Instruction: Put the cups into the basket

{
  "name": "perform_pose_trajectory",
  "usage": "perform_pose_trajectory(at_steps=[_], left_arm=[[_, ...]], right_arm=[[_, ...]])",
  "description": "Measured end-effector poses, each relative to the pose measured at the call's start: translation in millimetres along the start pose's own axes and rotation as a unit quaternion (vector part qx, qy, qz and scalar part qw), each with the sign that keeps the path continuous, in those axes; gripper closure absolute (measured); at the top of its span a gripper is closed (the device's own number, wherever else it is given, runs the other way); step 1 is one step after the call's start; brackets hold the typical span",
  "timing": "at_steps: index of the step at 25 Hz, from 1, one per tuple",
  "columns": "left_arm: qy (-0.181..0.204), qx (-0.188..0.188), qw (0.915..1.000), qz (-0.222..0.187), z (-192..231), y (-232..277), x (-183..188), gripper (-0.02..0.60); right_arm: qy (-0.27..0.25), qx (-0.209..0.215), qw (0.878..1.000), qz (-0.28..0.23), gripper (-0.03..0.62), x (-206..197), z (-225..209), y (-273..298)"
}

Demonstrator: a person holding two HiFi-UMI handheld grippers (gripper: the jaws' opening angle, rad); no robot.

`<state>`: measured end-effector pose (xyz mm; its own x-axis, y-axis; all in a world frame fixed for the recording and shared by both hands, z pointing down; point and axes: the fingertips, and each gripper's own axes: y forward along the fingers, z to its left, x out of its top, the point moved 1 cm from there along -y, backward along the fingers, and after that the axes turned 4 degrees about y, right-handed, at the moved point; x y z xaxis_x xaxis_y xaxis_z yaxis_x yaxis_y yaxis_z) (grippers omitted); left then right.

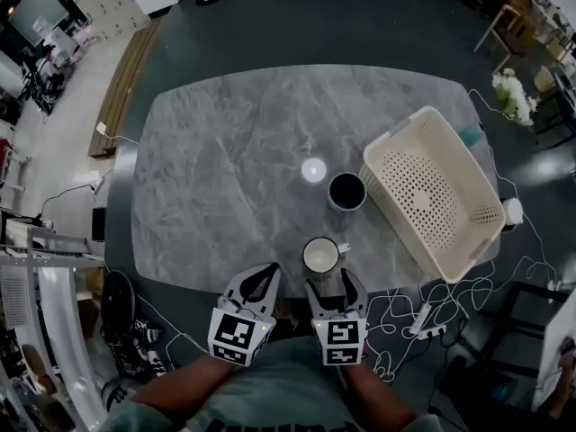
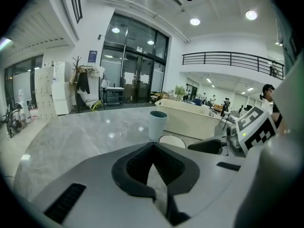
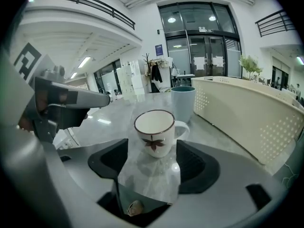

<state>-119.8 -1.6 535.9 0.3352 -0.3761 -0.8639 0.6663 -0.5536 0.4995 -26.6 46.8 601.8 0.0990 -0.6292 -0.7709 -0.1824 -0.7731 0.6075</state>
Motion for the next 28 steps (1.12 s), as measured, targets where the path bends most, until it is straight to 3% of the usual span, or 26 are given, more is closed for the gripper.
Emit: perform_pose_trajectory(at_steps=[13, 28], left_arm=[[0.006, 0.013, 0.9993, 0.033, 12.8, 24.4, -20.3, 0.574], [-0.016, 0.024, 0.9986, 0.045, 28.1, 32.2, -28.5, 0.574]], right_arm=[[-0.01, 0.022, 0.999, -0.023, 0.235, 4.5, -4.3, 46.7], [-0.048, -0.013, 0.997, -0.059, 0.224, 11.8, -7.3, 69.2]])
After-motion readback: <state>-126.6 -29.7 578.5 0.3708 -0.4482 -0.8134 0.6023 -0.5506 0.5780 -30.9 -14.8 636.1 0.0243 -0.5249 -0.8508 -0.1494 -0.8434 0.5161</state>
